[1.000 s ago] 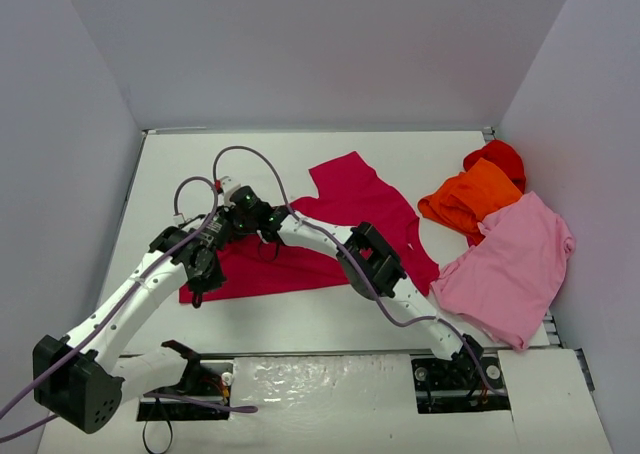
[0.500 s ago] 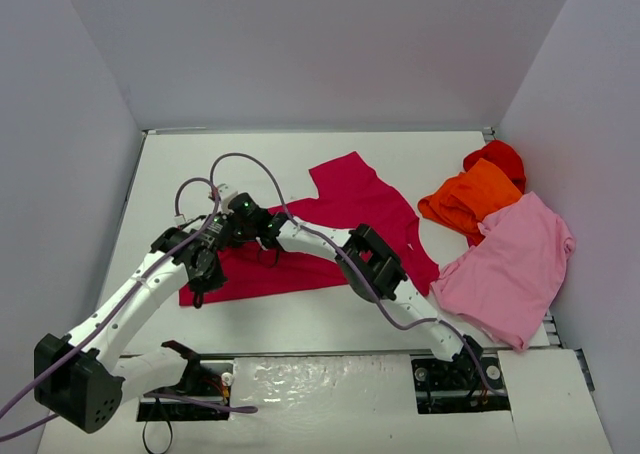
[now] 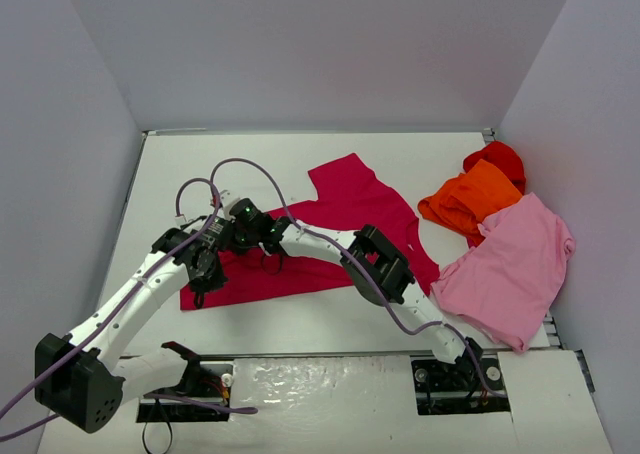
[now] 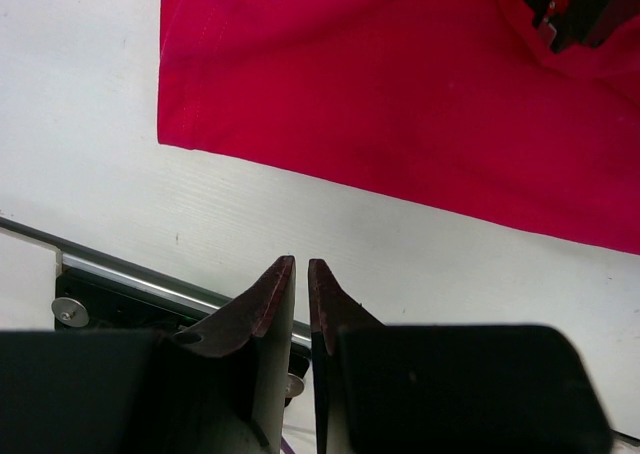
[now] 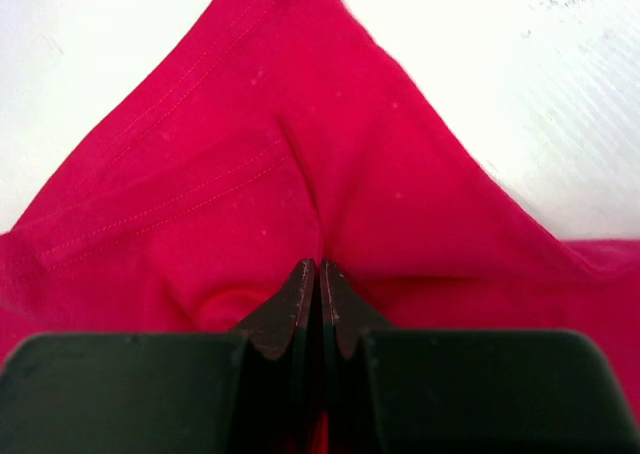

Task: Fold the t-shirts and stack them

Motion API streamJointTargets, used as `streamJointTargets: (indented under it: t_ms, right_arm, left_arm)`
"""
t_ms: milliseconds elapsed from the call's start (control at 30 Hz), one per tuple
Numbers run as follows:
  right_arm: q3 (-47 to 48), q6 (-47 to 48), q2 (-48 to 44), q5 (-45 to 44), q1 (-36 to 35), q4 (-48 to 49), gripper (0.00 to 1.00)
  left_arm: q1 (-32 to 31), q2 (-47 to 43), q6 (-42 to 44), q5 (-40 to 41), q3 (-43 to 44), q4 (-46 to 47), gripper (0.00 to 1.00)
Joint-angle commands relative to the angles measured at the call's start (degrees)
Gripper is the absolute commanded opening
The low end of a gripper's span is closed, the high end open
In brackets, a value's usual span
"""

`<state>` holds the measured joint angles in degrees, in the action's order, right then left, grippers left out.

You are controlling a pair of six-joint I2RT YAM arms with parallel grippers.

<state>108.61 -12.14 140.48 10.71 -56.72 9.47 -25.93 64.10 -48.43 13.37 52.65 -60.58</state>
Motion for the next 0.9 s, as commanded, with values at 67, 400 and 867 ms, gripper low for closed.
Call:
streamJointTargets:
  t_ms: [67, 400, 867]
  right_arm:
    - [-0.7, 1.9, -8.4, -2.5, -0.8, 1.4, 0.0]
    - [-2.0, 1.1, -8.7, -0.9, -1.4, 1.9, 0.0]
    - [-10.5, -0.2, -14.9, -1.4, -4.4, 4.3, 0.0]
  left_arm:
    - [-0.4, -0.1, 0.5, 1.0, 0.6, 1.0, 0.09]
    - [-0.4, -0.3, 0.6, 1.3, 0.3, 0.8, 0.09]
    - [-0.4, -1.1, 0.3, 1.4, 0.0, 1.4, 0.09]
